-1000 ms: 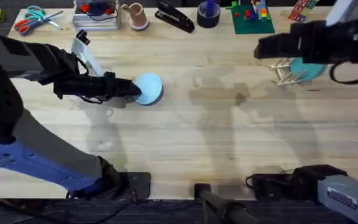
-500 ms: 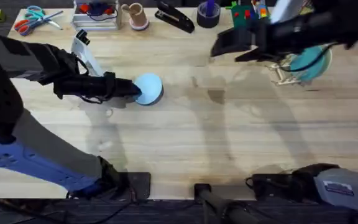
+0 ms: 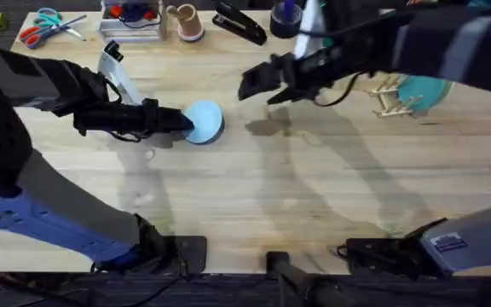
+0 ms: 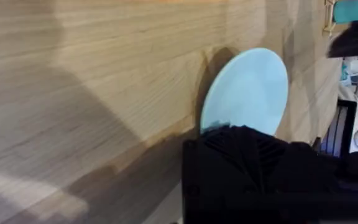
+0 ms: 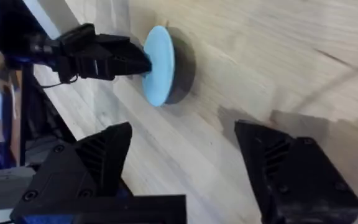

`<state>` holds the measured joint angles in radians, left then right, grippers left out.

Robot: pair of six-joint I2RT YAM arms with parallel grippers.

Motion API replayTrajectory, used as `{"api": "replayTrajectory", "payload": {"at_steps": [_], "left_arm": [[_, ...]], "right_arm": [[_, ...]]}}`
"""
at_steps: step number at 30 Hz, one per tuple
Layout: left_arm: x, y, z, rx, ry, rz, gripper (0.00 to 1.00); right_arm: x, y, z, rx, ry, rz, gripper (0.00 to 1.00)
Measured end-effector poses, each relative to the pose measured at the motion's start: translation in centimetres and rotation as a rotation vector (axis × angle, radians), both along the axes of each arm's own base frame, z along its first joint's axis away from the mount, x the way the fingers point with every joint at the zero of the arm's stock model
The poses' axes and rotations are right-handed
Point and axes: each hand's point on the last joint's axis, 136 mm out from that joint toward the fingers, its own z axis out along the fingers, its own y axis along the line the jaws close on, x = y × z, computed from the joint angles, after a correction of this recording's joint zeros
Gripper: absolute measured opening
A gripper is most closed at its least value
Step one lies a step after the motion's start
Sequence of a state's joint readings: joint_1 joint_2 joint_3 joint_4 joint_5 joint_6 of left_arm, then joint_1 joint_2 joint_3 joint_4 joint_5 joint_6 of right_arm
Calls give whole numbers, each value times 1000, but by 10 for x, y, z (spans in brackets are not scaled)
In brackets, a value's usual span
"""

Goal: Pick up the plates from the table one by one and place each into a slot on the dish rack.

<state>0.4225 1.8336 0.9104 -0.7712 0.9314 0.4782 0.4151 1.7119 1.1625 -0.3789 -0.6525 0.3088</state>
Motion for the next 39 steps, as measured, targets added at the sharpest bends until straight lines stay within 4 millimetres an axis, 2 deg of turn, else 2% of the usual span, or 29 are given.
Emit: {"api": "replayTrajectory", "payload": {"at_steps": [4, 12, 17, 25, 39], "left_arm": [[0, 0, 0, 0, 0, 0, 41], [0, 0, 0, 0, 0, 0, 41], [0, 0, 0, 0, -1, 0, 41], [0, 0, 0, 0, -1, 0, 40], [0, 0, 0, 0, 0, 0, 41]], "right_arm": [[-4, 22, -17, 10, 25, 30, 990], [-7, 65, -21, 72, 21, 44, 988], [-15, 83, -37, 44, 72, 1, 988], [-21, 99, -43, 2, 87, -77, 990], [-1, 105, -36, 16, 10, -165, 990]]}}
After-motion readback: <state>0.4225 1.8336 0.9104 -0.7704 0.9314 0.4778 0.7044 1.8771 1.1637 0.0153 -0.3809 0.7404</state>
